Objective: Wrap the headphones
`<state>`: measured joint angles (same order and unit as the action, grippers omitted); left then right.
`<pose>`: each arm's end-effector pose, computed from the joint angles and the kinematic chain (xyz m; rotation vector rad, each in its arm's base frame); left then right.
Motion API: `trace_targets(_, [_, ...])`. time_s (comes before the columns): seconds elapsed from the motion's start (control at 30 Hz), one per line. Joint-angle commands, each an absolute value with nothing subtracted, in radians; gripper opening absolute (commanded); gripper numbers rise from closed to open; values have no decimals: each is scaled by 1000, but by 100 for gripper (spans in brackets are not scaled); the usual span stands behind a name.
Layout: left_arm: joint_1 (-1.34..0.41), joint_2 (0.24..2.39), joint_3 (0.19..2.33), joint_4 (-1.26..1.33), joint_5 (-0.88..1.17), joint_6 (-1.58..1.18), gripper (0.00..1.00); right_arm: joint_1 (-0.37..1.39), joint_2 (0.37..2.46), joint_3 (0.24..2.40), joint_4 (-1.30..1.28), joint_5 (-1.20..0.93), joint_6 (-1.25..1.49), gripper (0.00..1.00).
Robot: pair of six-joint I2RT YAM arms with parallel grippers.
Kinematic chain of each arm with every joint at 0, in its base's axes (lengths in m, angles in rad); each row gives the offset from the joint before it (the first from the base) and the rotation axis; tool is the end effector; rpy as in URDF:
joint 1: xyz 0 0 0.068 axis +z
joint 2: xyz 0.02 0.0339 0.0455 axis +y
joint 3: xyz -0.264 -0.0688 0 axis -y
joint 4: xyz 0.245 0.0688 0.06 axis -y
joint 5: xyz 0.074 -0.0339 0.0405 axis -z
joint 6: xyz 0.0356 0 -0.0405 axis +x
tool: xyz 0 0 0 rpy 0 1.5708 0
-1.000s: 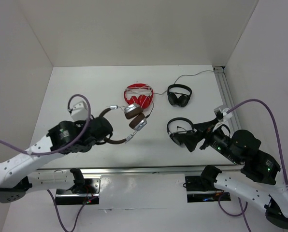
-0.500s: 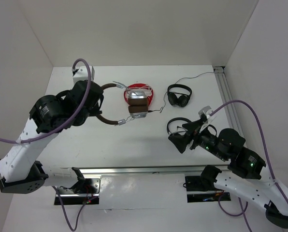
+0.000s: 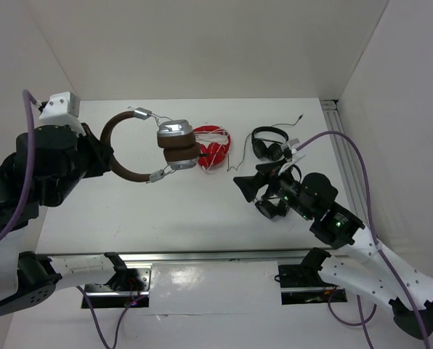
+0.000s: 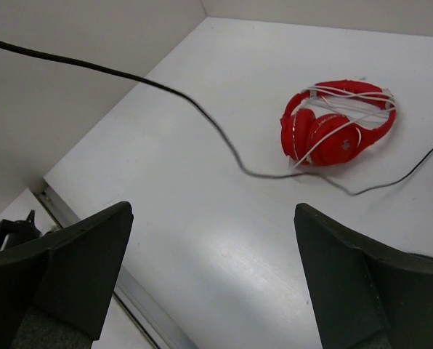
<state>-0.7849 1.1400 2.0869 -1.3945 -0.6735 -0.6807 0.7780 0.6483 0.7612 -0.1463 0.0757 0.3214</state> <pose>0.0836 -0.0521 0.5432 -0.3160 1.9015 -0.3025 0.1128 0.1073 0.3565 -0.3166 1.6314 0.7855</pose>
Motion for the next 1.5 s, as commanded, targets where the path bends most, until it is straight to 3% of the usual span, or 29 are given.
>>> trace_targets(0.0, [-773, 1137, 2158, -1362, -667, -680, 0, 773, 690, 795, 47, 41, 249, 99])
trace_targets(0.27, [-755, 1127, 2235, -1362, -638, -661, 0, 773, 793, 647, 322, -25, 178, 99])
trace_targets(0.6, [-755, 1118, 2264, -1362, -586, -661, 0, 773, 995, 657, 509, -118, 207, 71])
trace_targets(0.7, [-755, 1118, 2264, -1362, -586, -670, 0, 773, 1046, 667, 535, -129, 198, 49])
trace_targets(0.73, [-755, 1118, 2264, -1362, -586, -670, 0, 773, 1055, 667, 535, -129, 198, 31])
trace_targets(0.77, [-755, 1118, 2255, -1362, -597, -670, 0, 773, 1069, 667, 548, -129, 198, 23])
trace_targets(0.93, [-755, 1098, 2231, -1362, -659, -689, 0, 773, 1051, 577, 577, -63, 218, 0])
trace_targets(1.03, [-755, 1089, 2178, -1362, -710, -689, 0, 788, 990, 542, 554, -3, 218, 0])
trace_targets(1.27, [-755, 1055, 1789, -1183, -744, -513, 0, 977, 770, 659, 203, 470, 160, 0])
trace_targets(1.47, [-802, 1036, 1513, -948, -574, -279, 0, 1049, 794, 866, -113, 499, 117, 0])
